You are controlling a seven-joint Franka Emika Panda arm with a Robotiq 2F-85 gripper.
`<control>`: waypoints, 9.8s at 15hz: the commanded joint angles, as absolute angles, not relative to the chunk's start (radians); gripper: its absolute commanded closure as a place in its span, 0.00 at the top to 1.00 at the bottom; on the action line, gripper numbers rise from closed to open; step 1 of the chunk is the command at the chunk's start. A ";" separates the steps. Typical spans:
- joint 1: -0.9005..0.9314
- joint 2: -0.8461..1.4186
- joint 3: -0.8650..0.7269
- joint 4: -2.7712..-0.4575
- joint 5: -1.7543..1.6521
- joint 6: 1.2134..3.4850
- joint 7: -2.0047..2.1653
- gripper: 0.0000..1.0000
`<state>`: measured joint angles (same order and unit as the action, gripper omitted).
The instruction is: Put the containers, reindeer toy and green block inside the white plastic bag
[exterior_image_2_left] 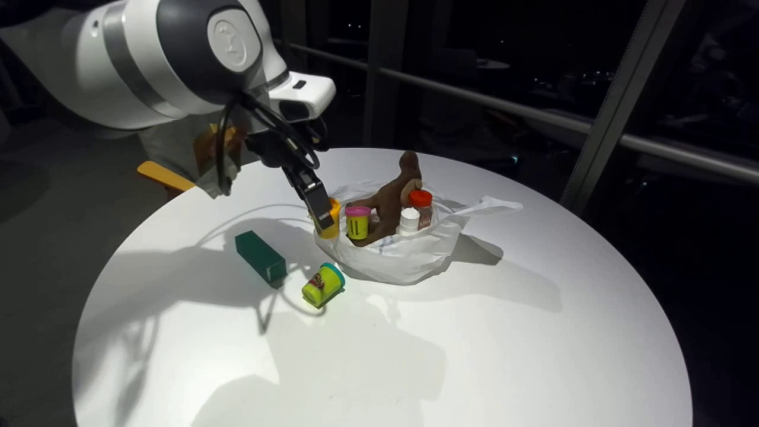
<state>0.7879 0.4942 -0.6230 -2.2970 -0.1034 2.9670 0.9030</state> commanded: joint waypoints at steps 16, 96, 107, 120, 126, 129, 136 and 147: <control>0.651 0.746 -0.564 -1.944 -0.096 2.898 0.998 0.28; 0.357 0.678 -0.266 -2.093 -0.292 2.702 0.543 0.27; 0.390 0.413 -0.258 -2.238 -0.395 2.556 0.531 0.22; 0.476 0.687 -0.386 -1.839 -0.594 2.700 1.017 0.19; 0.465 0.797 -0.419 -1.702 -0.690 2.605 1.111 0.19; 0.453 0.826 -0.413 -1.676 -0.696 2.570 1.104 0.76; 0.439 0.762 -0.384 -1.708 -0.718 2.560 1.086 1.00; 0.331 0.514 0.001 -1.953 -0.394 2.388 0.604 1.00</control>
<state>0.3575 0.5781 -0.0682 -1.8798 -0.4611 2.4194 0.7393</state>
